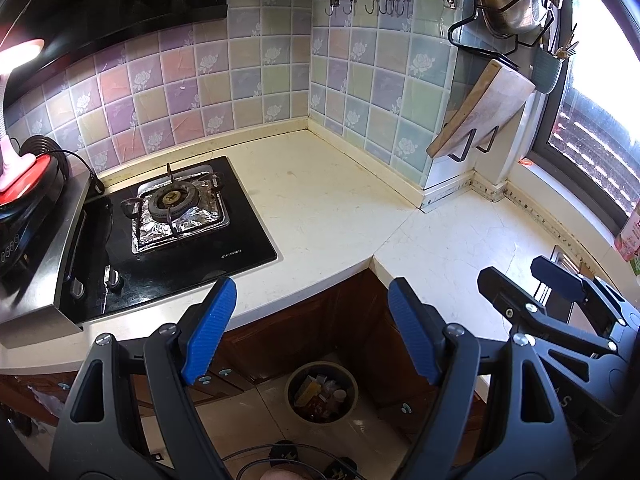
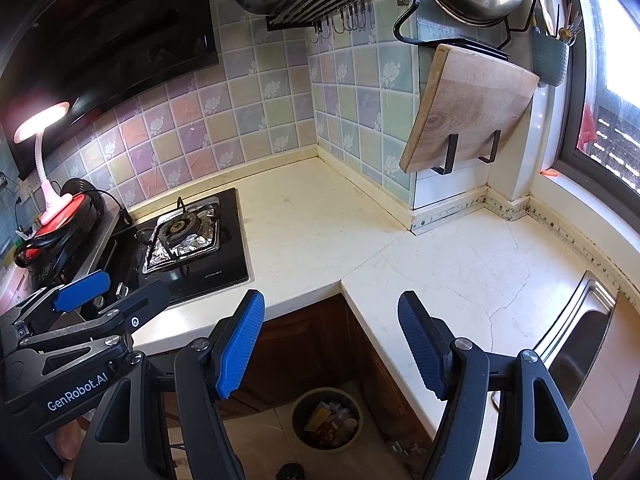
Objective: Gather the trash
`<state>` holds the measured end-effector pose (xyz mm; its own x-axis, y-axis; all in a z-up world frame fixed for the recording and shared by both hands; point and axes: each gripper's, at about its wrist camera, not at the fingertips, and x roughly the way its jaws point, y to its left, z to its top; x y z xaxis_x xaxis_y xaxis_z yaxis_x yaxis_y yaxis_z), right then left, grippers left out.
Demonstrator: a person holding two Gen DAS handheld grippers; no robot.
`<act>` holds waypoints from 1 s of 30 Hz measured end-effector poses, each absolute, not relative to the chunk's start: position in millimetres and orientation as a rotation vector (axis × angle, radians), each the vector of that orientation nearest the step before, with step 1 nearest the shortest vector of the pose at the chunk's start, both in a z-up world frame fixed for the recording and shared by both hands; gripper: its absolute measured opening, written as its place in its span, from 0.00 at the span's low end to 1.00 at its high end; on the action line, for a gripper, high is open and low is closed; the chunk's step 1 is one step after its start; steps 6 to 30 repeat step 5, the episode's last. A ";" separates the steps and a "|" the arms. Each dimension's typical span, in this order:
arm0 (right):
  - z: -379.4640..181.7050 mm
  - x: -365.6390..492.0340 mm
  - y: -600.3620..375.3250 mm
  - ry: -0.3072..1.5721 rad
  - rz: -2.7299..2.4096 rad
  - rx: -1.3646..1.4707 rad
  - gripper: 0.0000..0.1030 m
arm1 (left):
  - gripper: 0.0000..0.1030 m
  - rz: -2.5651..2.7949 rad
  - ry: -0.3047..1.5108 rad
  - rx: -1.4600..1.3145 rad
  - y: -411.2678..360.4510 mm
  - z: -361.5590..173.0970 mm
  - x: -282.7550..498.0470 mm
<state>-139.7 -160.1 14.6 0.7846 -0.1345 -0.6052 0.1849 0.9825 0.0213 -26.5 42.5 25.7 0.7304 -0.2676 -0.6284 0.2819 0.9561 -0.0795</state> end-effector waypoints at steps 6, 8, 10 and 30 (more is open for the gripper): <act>11.6 -136.7 -171.8 0.656 -0.163 0.080 0.68 | 0.74 -0.306 0.707 0.025 42.0 23.1 -21.2; 11.6 -136.7 -171.8 0.656 -0.163 0.080 0.68 | 0.74 -0.306 0.707 0.025 42.0 23.1 -21.2; 11.6 -136.7 -171.8 0.656 -0.163 0.080 0.68 | 0.74 -0.306 0.707 0.025 42.0 23.1 -21.2; 11.6 -136.7 -171.8 0.656 -0.163 0.080 0.68 | 0.74 -0.306 0.707 0.025 42.0 23.1 -21.2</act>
